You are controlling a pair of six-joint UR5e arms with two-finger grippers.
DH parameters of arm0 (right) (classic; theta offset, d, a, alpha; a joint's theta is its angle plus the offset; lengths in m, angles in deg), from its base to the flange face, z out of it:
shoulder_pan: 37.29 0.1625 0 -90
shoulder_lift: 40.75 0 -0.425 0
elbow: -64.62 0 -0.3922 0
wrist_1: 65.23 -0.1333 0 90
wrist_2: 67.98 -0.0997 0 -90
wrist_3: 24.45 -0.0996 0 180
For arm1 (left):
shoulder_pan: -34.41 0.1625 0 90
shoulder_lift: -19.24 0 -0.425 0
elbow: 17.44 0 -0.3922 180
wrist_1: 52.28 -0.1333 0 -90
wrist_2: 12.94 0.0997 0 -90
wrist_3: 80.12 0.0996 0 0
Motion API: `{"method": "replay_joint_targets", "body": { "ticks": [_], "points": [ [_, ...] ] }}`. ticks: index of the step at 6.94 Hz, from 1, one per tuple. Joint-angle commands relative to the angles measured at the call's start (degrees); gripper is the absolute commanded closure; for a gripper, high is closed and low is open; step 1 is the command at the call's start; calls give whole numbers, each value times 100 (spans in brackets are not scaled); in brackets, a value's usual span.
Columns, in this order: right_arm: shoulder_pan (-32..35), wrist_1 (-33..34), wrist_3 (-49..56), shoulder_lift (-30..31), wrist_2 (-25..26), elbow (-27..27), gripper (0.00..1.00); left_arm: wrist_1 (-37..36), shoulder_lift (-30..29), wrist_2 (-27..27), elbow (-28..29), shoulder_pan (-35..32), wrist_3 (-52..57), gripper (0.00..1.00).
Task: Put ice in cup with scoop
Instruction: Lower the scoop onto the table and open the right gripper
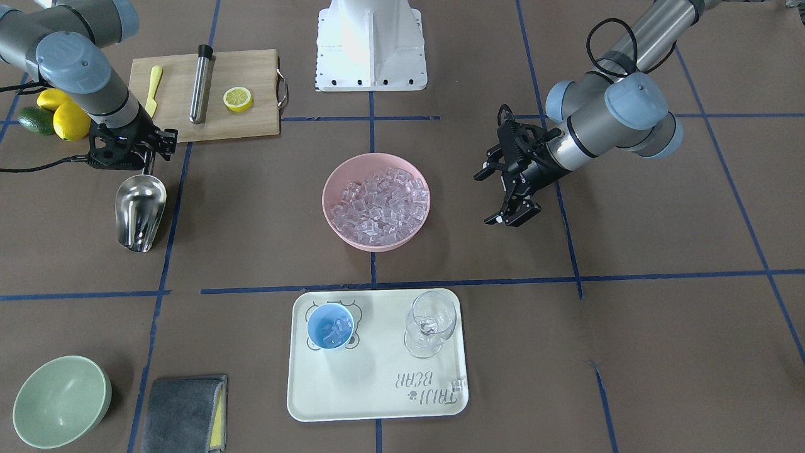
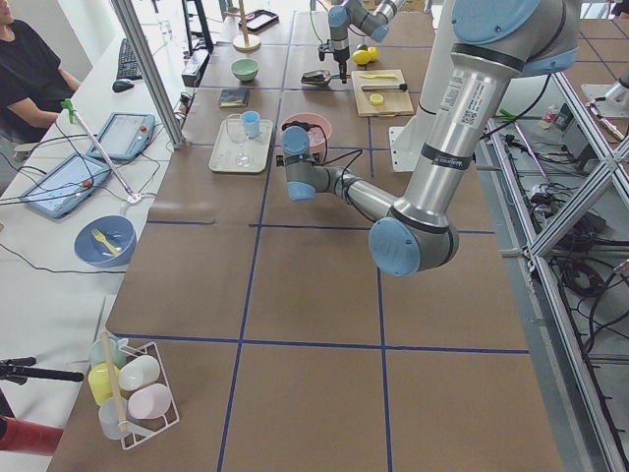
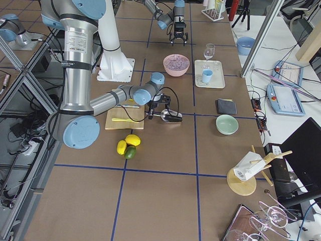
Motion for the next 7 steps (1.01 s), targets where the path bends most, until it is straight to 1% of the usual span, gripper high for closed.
{"method": "replay_joint_targets", "body": {
  "ticks": [1,2,3,4,5,6,7],
  "points": [
    [153,-8,1,6,-29,-60,0,0,15,1,15,-16,-1,0],
    [355,-9,36,67,-55,-270,0,-9,24,1,15,-51,8,0],
    [792,9,88,77,-377,-350,0,-9,94,1,15,-147,8,0],
    [1336,44,228,77,-807,-342,0,-18,399,-8,-3,-313,8,0],
    [1724,79,839,103,-1003,-290,0,-35,794,-16,-3,-515,8,0],
    [2076,332,1376,68,-1013,-159,0,-53,1102,-17,6,-743,17,0],
    [2558,630,2190,24,-1022,-1,0,-227,1288,-17,15,-937,17,0]
  ]
}}
